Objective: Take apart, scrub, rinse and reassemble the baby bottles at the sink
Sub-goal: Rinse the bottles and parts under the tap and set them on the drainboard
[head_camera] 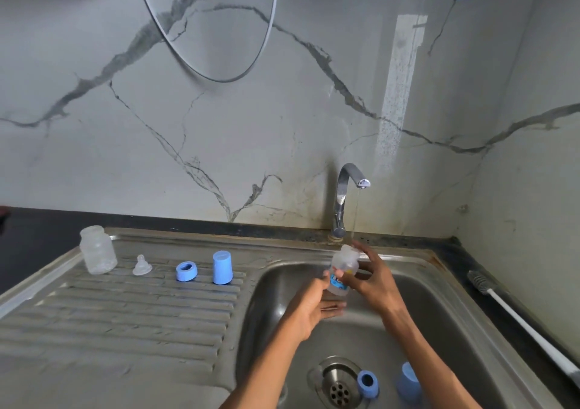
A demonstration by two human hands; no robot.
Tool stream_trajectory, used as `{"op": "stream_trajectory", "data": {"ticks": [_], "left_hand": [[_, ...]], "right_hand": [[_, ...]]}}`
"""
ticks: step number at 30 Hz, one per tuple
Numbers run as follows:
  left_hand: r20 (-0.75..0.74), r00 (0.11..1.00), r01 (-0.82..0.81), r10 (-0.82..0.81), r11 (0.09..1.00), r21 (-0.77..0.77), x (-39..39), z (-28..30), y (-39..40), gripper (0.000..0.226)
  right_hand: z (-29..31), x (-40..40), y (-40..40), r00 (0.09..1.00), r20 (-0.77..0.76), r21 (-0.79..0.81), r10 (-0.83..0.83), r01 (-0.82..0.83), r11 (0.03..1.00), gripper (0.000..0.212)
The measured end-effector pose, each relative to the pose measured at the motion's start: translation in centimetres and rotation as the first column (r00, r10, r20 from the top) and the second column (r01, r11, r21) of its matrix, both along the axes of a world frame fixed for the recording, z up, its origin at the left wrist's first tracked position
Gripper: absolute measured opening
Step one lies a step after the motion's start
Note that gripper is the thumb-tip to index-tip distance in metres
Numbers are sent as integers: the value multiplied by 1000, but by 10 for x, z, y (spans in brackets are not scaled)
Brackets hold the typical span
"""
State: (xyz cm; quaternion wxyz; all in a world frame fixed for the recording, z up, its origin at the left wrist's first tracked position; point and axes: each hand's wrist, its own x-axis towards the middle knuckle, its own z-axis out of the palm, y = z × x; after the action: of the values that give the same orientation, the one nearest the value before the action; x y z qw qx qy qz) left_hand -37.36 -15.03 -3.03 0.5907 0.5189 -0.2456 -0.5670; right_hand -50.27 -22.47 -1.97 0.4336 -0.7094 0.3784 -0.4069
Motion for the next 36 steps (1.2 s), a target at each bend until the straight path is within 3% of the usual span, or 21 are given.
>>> {"op": "stream_trajectory", "data": {"ticks": [2, 3, 6, 7, 10, 18, 22, 30, 36], "left_hand": [[270, 960, -72, 71, 997, -5, 7, 1, 7, 18], [427, 898, -104, 108, 994, -32, 12, 1, 12, 23], [832, 524, -162, 183, 980, -114, 36, 5, 34, 34], [880, 428, -154, 204, 976, -152, 43, 4, 41, 35], [896, 363, -101, 257, 966, -236, 63, 7, 61, 26], [950, 55, -224, 308, 931, -288, 141, 35, 149, 23], [966, -2, -320, 260, 915, -247, 198, 42, 204, 27], [979, -42, -523, 200, 830, -192, 298, 38, 294, 29], [987, -43, -533, 153, 832, -152, 347, 26, 319, 36]], "right_hand": [[6, 3, 5, 997, -59, -16, -51, 50, 999, 75], [8, 4, 7, 994, -84, -26, -74, 72, 997, 71], [14, 16, 20, 986, -123, -60, -111, 104, 993, 65], [17, 20, 24, 985, -122, -65, -119, 111, 992, 64], [27, 37, 38, 990, -116, -68, -86, 79, 995, 60], [44, 127, 98, 986, -136, -79, 94, -106, 991, 57], [47, 192, 137, 970, -131, -66, 203, -213, 975, 48], [38, 326, 200, 909, -184, -42, 373, -386, 921, 53], [29, 401, 217, 883, -183, -4, 432, -440, 898, 65]]}}
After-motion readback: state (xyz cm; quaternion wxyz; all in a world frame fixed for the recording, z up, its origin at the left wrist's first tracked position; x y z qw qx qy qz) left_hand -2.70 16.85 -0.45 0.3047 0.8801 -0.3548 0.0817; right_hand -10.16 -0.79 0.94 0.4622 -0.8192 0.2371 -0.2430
